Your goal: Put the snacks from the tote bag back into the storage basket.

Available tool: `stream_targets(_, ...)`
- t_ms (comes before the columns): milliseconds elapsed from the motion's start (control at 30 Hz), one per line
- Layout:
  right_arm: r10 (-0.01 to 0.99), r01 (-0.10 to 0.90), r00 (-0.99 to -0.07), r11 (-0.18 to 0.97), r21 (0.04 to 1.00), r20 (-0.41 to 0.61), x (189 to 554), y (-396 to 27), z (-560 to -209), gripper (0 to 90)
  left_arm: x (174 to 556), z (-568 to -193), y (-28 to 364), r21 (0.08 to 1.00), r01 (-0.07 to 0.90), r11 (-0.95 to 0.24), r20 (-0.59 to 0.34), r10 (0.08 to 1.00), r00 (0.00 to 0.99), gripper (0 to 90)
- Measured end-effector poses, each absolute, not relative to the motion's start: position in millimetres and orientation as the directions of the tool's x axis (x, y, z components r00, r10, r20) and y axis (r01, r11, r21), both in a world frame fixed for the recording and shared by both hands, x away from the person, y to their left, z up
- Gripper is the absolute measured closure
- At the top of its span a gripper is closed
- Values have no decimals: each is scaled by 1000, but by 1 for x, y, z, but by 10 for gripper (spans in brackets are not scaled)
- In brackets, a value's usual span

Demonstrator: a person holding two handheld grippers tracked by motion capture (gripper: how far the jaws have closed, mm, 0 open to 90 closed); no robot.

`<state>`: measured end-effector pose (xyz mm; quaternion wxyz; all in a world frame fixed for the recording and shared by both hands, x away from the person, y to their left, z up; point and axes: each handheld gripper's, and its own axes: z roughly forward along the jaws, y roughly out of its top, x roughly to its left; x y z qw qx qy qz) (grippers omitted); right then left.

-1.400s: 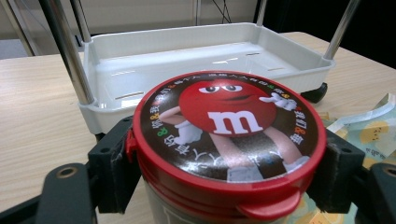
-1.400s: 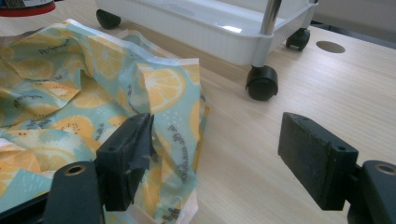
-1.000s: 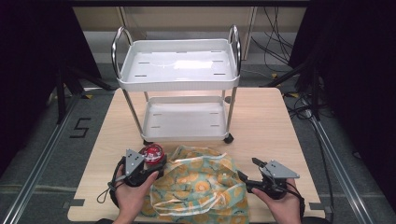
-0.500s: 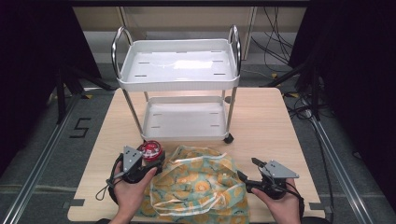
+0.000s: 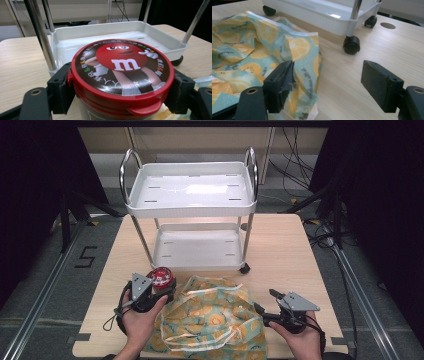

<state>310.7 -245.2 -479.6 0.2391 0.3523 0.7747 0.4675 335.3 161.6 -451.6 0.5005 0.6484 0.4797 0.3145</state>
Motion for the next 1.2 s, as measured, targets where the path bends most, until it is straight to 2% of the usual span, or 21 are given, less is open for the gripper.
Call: stream_targets(1200,769,312,-637,319,895,-52,311,-245,-479,271,357,-450,156,960,279,-28,-68,943,326,231)
